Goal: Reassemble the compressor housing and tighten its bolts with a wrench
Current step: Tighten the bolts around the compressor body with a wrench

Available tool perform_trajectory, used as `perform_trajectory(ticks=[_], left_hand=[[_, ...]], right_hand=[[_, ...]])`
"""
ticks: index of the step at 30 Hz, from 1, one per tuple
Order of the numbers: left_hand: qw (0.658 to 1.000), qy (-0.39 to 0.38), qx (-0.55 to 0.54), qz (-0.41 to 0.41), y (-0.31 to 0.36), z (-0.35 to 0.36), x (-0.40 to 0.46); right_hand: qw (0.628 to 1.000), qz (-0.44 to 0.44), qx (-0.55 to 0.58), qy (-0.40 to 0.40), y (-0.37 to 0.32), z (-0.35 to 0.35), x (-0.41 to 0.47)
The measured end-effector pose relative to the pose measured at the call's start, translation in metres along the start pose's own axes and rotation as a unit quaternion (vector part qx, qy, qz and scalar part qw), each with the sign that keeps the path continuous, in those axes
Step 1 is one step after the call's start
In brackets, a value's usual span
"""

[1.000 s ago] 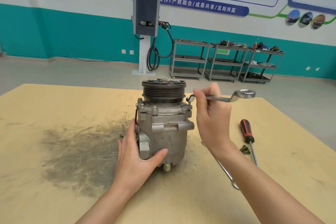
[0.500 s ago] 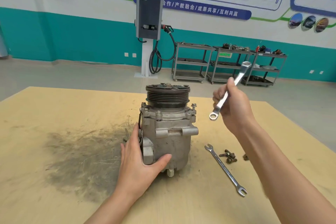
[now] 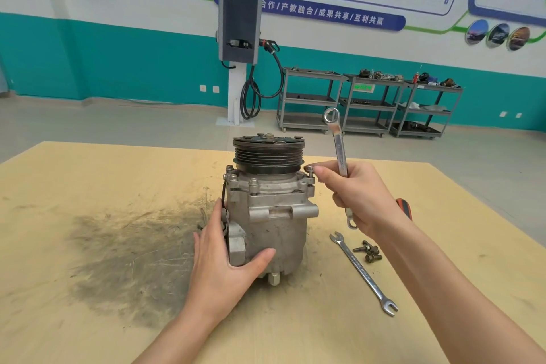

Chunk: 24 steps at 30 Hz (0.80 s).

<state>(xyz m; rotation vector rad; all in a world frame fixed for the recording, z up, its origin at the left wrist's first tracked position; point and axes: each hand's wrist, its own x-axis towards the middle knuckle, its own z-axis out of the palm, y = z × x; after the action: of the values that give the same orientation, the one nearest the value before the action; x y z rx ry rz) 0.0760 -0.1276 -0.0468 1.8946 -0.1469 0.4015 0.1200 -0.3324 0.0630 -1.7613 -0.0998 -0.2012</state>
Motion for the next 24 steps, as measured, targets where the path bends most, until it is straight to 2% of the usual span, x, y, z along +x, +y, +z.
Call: perform_trajectory(ticks=[9, 14, 21, 24], left_hand=[[1.0, 0.006, 0.003, 0.005, -0.0017, 0.0, 0.0005], [1.0, 0.012, 0.003, 0.014, -0.0018, 0.0, 0.0003], [1.0, 0.009, 0.004, 0.013, -0.0041, 0.0007, 0.0009], [1.0, 0.008, 0.006, 0.011, -0.0042, 0.001, 0.0011]], right_hand=[[0.999, -0.027, -0.036, -0.006, -0.0042, 0.007, 0.0042], [0.998, -0.012, -0.047, -0.032, -0.0046, 0.0018, 0.0037], [0.999, -0.024, -0.046, -0.014, -0.0033, 0.0091, 0.0089], [0.998, -0.018, -0.047, -0.039, -0.0044, 0.0044, 0.008]])
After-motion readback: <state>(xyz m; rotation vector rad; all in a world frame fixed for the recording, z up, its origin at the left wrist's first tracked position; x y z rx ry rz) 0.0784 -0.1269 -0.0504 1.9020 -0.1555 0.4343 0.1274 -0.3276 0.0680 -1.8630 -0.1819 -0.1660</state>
